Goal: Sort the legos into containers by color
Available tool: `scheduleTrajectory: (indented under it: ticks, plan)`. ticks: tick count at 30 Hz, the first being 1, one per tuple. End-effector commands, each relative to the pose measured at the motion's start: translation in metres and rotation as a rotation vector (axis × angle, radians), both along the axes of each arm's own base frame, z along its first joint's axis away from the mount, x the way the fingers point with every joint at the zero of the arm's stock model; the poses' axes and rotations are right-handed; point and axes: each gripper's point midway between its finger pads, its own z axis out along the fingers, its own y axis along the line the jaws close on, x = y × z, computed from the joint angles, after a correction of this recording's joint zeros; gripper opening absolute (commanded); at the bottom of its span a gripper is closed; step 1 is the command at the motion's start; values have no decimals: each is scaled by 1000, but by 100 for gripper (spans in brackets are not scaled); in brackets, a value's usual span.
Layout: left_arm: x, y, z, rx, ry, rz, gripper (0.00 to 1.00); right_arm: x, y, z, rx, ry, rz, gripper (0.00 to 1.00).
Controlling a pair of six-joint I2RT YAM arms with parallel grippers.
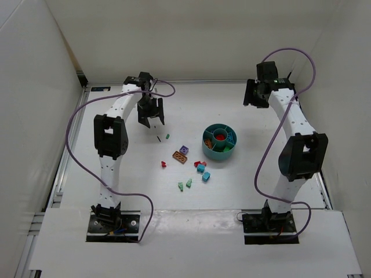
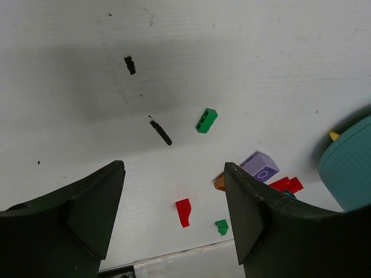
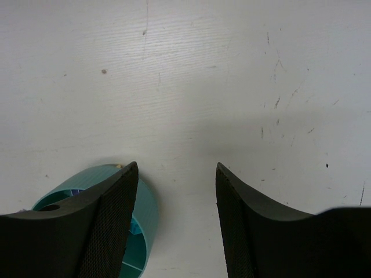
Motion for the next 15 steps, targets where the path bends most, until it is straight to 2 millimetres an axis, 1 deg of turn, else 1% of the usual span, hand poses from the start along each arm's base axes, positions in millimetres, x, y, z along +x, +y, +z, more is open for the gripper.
scheduleTrajectory:
  ticks: [1,3,4,5,6,7,8,9,10,11,12,13,14,15]
  plan:
    - [4,-8,23,13,-59,-62,79,10,4,20,-16,-46,29,60]
    - [-2,-13,24,22,-65,-90,79,8,6,25,-21,-62,39,60]
    - [-4,-14,36,22,-94,-99,79,7,8,25,-21,-65,41,60]
    - [-19,-17,24,36,-54,-125,79,5,9,34,-13,-90,54,60]
    - [-15,-17,31,43,-101,-127,79,4,11,31,-9,-91,60,60]
    - [-19,-18,40,44,-127,-148,79,3,12,33,1,-102,66,60]
    - [-33,-16,25,61,-85,-163,79,-1,14,32,0,-105,82,60]
    - [-34,-25,25,64,-112,-189,79,-1,18,32,20,-118,89,60]
    - [-34,-26,32,61,-146,-211,79,-7,21,29,25,-116,98,60]
    - [-40,-31,21,62,-137,-238,79,-3,27,31,28,-146,118,60]
    - [-43,-38,22,59,-148,-263,79,-6,26,32,12,-173,136,60]
    - [-46,-45,16,58,-159,-300,79,-12,30,20,6,-152,140,60]
    - [-40,-53,14,50,-199,-325,79,-9,31,22,3,-178,146,60]
    - [-49,-58,10,52,-184,-351,79,-13,30,25,6,-190,133,60]
